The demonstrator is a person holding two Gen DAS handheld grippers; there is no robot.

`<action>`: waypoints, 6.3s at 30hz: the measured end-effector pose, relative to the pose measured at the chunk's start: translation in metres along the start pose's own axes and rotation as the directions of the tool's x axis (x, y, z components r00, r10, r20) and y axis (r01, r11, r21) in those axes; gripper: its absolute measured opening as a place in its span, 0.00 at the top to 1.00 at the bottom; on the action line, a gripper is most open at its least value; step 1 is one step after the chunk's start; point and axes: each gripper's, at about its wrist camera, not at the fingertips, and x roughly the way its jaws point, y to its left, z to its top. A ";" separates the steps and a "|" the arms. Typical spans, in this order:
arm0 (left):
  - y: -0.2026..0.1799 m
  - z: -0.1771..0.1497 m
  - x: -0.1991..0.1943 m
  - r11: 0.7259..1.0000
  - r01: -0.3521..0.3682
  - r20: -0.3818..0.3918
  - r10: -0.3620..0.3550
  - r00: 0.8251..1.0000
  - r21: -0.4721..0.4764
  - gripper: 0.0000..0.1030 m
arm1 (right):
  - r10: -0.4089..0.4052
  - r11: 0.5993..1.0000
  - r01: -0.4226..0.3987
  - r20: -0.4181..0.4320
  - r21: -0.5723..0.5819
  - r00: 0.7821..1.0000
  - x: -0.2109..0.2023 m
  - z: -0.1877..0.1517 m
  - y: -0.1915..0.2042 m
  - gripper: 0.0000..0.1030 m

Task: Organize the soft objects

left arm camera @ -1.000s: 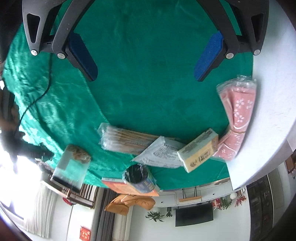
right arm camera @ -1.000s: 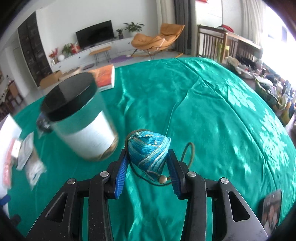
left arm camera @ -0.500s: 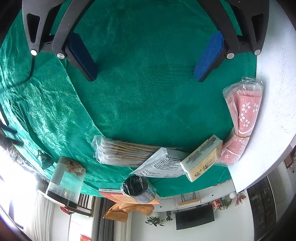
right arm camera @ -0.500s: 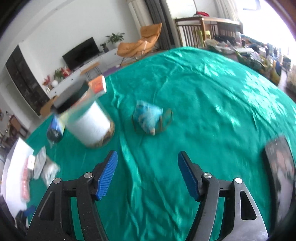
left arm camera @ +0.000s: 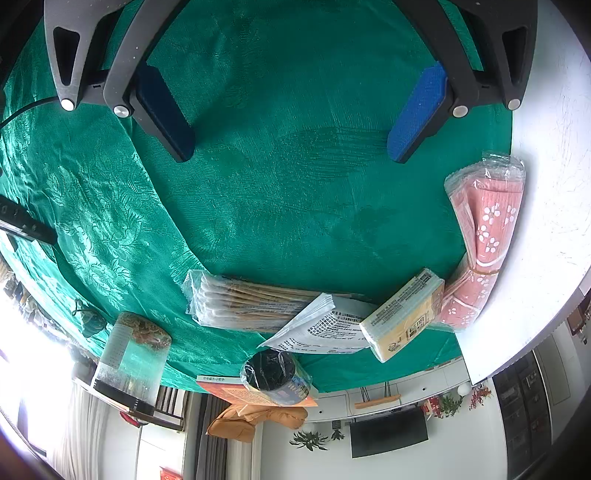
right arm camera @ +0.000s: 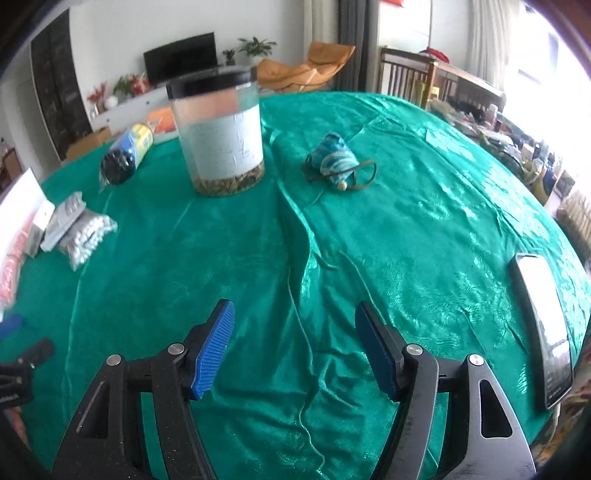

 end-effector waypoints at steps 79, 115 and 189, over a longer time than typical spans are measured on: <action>0.000 0.000 0.000 1.000 -0.001 0.000 0.001 1.000 0.000 0.00 | 0.003 1.000 -0.003 -0.048 -0.011 0.999 0.014 -0.004 0.003 0.11; 0.000 0.000 0.000 1.000 -0.001 0.001 0.001 1.000 0.000 0.00 | 0.002 1.000 -0.003 -0.047 -0.009 0.999 0.014 -0.005 0.003 0.11; 0.000 0.000 -0.001 1.000 -0.002 0.001 0.002 1.000 -0.001 0.00 | 0.001 1.000 -0.001 -0.043 -0.007 0.999 0.014 -0.006 0.003 0.11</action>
